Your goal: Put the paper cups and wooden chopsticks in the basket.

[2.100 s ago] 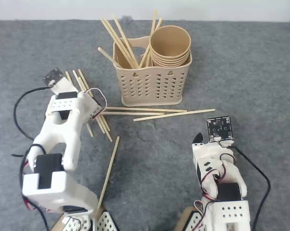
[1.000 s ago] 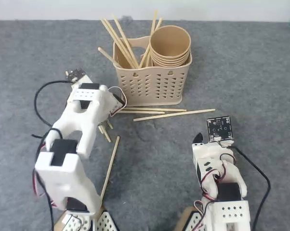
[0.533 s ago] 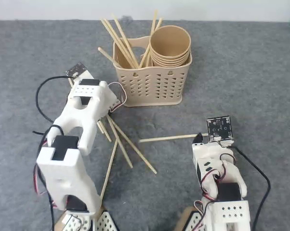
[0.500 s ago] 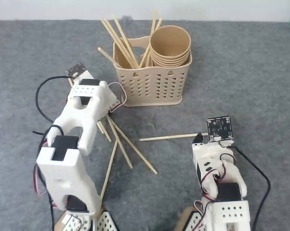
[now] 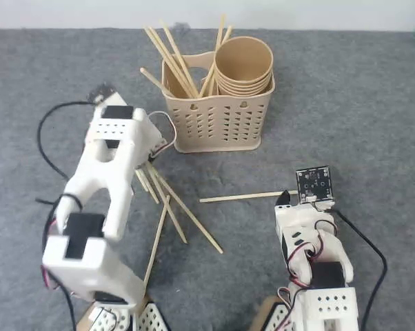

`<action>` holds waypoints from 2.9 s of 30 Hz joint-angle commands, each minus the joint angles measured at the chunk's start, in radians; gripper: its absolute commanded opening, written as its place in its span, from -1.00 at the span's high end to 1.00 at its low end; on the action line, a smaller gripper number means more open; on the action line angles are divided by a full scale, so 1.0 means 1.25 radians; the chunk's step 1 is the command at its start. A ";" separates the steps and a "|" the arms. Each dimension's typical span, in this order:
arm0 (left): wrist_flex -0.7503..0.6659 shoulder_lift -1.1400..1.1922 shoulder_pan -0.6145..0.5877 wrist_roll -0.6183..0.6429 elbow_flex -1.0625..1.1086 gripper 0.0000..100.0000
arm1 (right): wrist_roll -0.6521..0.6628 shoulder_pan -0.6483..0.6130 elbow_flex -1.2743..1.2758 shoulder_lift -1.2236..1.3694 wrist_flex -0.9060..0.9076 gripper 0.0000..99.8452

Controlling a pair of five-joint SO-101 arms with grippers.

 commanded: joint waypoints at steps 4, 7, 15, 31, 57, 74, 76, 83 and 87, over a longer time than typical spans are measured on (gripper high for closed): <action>0.052 -0.248 -0.045 -0.090 -0.004 0.98 | 0.015 0.003 0.017 -0.018 0.001 0.70; 0.049 -0.322 -0.086 -0.137 -0.006 0.98 | 0.015 0.003 0.017 -0.018 0.001 0.70; 0.023 -0.485 -0.173 -0.255 -0.004 0.98 | 0.015 0.003 0.017 -0.018 0.001 0.70; -0.142 -0.820 -0.242 -0.388 0.004 0.98 | 0.015 0.003 0.017 -0.017 0.002 0.70; -0.895 -1.166 0.160 -0.387 0.490 0.98 | 0.015 0.003 0.017 -0.017 0.007 0.70; -0.838 -0.565 0.163 -0.384 0.187 0.95 | 0.015 0.004 0.017 -0.017 0.002 0.70; -0.836 -0.550 0.153 -0.384 0.198 0.84 | 0.015 0.004 0.017 -0.017 0.001 0.70; -0.836 -0.549 0.137 -0.383 0.250 0.53 | 0.015 0.004 0.017 -0.010 -0.020 0.70; -0.835 -0.550 0.114 -0.383 0.253 0.54 | 0.015 0.004 0.017 -0.009 -0.020 0.70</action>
